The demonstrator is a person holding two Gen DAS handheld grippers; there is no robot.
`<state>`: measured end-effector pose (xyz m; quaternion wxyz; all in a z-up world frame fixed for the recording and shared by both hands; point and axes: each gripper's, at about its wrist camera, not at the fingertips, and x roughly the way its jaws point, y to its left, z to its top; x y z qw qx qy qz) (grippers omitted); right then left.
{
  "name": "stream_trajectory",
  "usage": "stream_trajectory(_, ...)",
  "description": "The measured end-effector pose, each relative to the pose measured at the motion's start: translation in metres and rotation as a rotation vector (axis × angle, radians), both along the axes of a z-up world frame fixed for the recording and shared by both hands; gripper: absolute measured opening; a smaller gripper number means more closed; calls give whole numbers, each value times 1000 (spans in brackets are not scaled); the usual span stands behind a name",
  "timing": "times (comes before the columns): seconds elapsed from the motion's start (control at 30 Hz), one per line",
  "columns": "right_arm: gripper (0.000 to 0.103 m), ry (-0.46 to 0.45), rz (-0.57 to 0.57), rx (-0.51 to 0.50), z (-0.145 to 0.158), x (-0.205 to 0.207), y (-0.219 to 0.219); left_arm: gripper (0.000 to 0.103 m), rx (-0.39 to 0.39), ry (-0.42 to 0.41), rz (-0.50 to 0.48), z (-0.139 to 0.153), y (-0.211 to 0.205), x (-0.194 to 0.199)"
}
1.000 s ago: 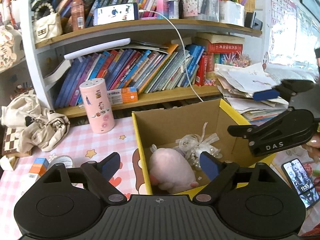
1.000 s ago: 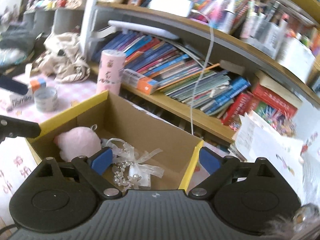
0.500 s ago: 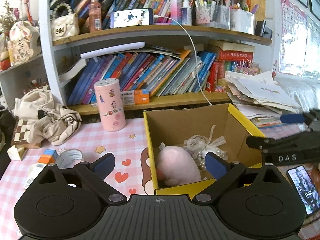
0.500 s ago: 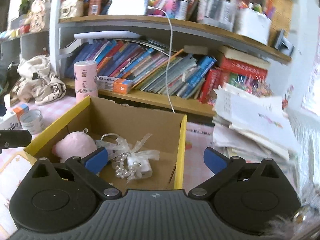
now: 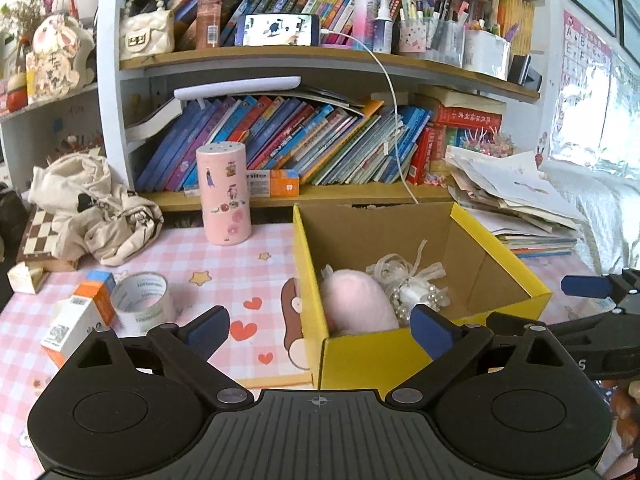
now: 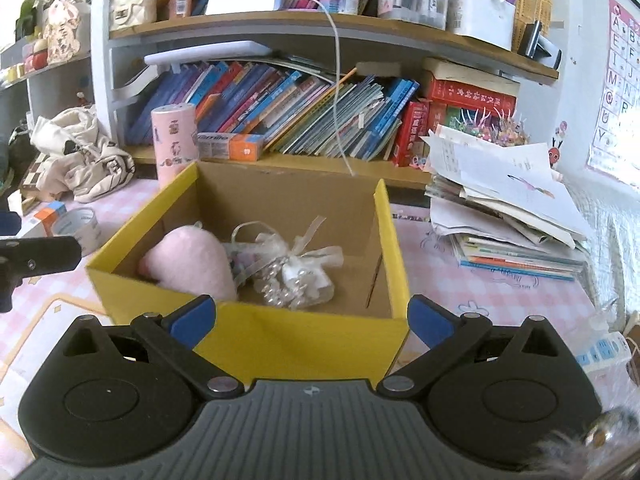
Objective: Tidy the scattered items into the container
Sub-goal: 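Raise both open tools out of the yellow box and pull back, then move the left tool toward the usmile box while the right tool approaches the tape roll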
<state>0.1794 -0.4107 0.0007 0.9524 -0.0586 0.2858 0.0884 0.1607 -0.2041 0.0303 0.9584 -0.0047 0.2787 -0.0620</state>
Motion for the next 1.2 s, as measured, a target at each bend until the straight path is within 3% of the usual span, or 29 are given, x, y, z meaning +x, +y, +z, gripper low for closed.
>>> stream_trajectory(0.47, 103, 12, -74, -25, -1, -51, 62, 99, -14, 57, -53, -7, 61, -36)
stream_trajectory(1.2, 103, 2, -19, -51, 1, -105, 170, 99, -28, 65, -28, -10, 161, -88)
